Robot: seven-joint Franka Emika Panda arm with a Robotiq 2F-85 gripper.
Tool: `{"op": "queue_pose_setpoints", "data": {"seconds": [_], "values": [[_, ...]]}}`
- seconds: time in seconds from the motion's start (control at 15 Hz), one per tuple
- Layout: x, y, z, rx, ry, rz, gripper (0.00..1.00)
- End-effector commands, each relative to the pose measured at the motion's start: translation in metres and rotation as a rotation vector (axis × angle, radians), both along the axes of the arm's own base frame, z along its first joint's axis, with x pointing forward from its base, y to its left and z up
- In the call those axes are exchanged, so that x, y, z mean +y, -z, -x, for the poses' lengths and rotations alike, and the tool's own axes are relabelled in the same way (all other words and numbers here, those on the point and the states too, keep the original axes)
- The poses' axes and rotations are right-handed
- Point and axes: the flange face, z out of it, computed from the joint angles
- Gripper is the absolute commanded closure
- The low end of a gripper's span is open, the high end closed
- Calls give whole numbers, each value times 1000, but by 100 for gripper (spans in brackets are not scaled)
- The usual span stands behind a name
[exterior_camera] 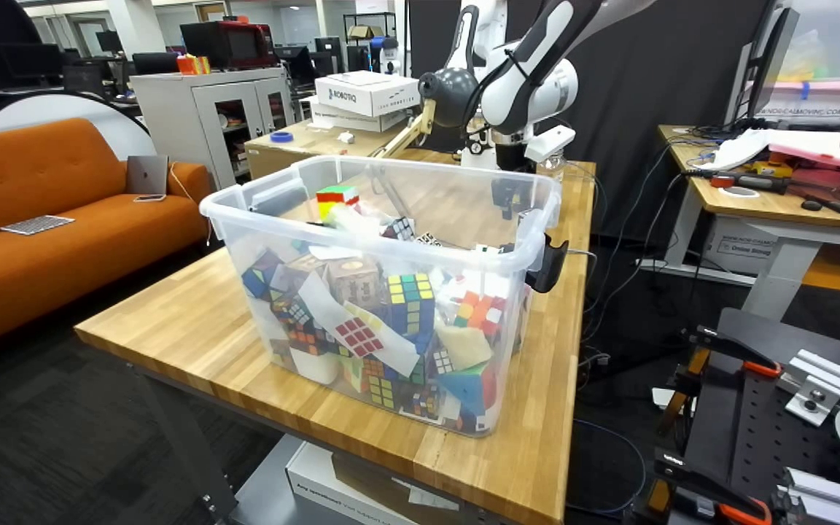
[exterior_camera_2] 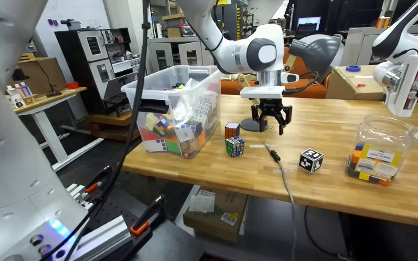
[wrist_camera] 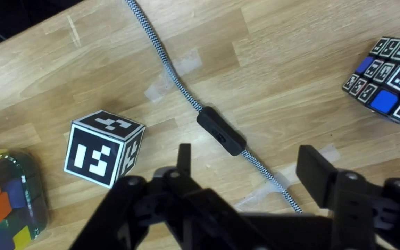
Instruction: Turn on the desk lamp
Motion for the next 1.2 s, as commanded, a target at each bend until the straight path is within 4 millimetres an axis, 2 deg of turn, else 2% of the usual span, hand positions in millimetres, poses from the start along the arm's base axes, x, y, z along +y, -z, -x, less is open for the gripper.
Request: {"op": "queue_pose_setpoints", "data": {"seconds": [0.0,0.4,0.47,0.73,0.8,1.13], "values": [[-11,14,-18,21,72,-47,53],[-30,29,-31,28,175,-96,95],[-33,31,-32,29,187,-102,98],[-42,34,-37,28,197,-99,100],[-39,35,-32,23,178,-71,99],[-40,37,-35,22,179,-70,99]]}}
